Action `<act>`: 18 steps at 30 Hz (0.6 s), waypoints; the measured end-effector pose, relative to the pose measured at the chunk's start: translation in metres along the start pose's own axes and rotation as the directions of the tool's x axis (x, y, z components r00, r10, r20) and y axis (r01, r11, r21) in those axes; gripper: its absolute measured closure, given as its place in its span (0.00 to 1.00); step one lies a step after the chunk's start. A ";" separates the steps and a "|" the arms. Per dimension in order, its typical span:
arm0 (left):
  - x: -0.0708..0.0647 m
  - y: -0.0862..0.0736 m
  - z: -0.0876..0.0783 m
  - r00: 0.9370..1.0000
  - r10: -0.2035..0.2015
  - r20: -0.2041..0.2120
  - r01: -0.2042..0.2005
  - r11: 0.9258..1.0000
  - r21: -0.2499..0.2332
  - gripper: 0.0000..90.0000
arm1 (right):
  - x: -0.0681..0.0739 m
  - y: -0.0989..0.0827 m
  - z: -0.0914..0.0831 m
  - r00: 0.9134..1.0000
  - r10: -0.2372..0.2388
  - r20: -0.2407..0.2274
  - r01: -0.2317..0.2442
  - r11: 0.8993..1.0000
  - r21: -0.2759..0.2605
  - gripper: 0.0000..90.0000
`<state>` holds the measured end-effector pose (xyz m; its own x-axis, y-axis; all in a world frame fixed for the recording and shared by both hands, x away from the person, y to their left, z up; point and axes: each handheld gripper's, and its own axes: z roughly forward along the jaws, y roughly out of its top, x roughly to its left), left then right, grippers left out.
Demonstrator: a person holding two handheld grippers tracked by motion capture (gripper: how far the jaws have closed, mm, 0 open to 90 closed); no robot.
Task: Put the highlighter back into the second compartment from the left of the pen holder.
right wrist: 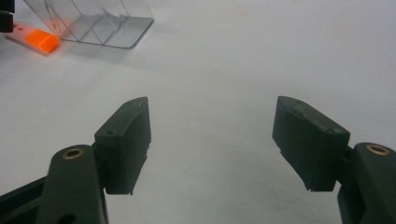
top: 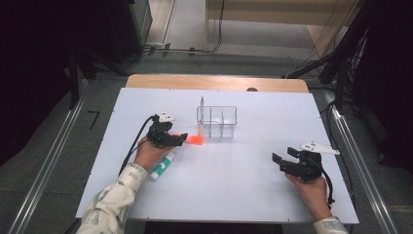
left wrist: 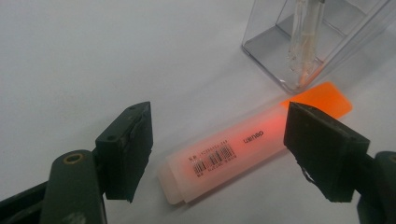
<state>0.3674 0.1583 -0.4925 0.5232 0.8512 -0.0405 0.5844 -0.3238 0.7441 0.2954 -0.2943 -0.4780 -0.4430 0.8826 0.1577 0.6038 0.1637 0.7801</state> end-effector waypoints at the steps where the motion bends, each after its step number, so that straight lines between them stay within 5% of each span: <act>1: 0.000 0.000 0.000 1.000 0.002 0.003 -0.002 1.000 0.001 0.28 | 0.000 0.000 0.000 1.000 0.000 0.000 0.000 1.000 0.000 0.30; 18: 0.005 0.004 0.006 0.995 0.058 0.080 -0.060 0.998 0.023 0.31 | 0.000 0.000 0.001 1.000 0.003 -0.005 -0.003 1.000 0.005 0.30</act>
<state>0.3760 0.1587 -0.4937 0.6038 0.7955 -0.0506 0.5663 -0.3834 0.7296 0.2955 -0.2939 -0.4784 -0.4449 0.8806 0.1629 0.6085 0.1638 0.7765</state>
